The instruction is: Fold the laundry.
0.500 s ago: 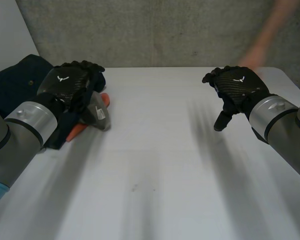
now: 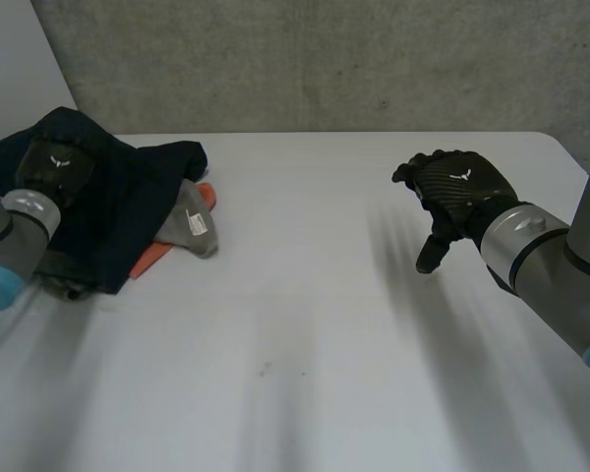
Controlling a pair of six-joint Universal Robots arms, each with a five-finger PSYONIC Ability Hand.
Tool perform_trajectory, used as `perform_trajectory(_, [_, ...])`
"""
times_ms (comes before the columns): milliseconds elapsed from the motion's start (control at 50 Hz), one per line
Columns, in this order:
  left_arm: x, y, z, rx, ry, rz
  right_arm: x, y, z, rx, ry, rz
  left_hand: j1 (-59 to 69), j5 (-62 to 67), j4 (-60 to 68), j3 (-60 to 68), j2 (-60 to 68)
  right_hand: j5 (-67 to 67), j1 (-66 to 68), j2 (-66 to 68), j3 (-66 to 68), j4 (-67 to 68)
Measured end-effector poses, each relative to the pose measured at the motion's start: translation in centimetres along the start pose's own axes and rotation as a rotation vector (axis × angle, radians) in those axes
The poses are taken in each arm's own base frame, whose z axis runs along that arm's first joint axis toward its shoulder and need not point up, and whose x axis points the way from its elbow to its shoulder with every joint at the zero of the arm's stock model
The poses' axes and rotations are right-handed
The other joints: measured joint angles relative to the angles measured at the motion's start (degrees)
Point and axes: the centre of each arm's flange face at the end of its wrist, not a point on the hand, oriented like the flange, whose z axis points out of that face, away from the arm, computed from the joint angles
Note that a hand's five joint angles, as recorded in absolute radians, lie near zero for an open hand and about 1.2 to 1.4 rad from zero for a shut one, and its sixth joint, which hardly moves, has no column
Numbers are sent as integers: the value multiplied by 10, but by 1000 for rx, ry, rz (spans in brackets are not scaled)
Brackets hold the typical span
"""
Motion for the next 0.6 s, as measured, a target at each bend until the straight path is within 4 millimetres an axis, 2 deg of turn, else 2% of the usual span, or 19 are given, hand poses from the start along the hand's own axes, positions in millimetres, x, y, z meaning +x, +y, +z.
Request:
perform_trajectory(80, [3, 31, 23, -48, -1, 52, -2, 1, 0, -3, -6, -1, 1, 0, 1, 1, 1, 0, 0, 0, 0, 0])
perform_trajectory(160, [6, 50, 34, -74, 0, 71, -3, 2, -1, -6, -9, -1, 48, 32, 41, 40, 44, 0, 0, 0, 0, 0])
perform_trajectory(220, [9, 60, 40, -88, 3, 77, -4, 4, 0, -10, -10, -1, 154, 158, 174, 168, 178, 0, 0, 0, 0, 0])
perform_trajectory(300, [11, 58, 41, -91, -3, 73, -4, 5, 0, -14, -11, -1, 408, 471, 514, 458, 495, 0, 0, 0, 0, 0])
perform_trajectory(320, [11, 58, 40, -90, -5, 72, -4, 5, 0, -14, -11, -1, 408, 471, 514, 458, 495, 0, 0, 0, 0, 0])
perform_trajectory(400, [5, 29, 33, -58, -54, 35, -3, 5, 1, -14, -9, 0, 486, 501, 573, 527, 561, 0, 0, 0, 0, 0])
perform_trajectory(460, [2, -6, 20, -1, -82, -36, -2, 4, 1, -11, -6, 0, 504, 501, 573, 529, 565, 0, 0, 0, 0, 0])
perform_trajectory(500, [2, -33, 8, 51, -88, -98, -1, 3, 2, -8, -3, -1, 509, 501, 573, 529, 565, 0, 0, 0, 0, 0])
perform_trajectory(540, [5, -70, -13, 127, -72, -190, 1, 1, 2, -2, 3, -1, 509, 523, 573, 530, 565, 0, 0, 0, 0, 0])
perform_trajectory(560, [7, -79, -19, 146, -64, -213, 2, 0, 2, 0, 5, -1, 509, 528, 573, 533, 565, 0, 0, 0, 0, 0])
perform_trajectory(580, [12, -101, -36, 194, -38, -268, 3, -1, 2, 5, 9, -1, 509, 530, 573, 536, 566, 0, 0, 0, 0, 0])
perform_trajectory(600, [16, -112, -45, 219, -20, -297, 4, -2, 2, 8, 11, -1, 509, 532, 573, 544, 566, 0, 0, 0, 0, 0])
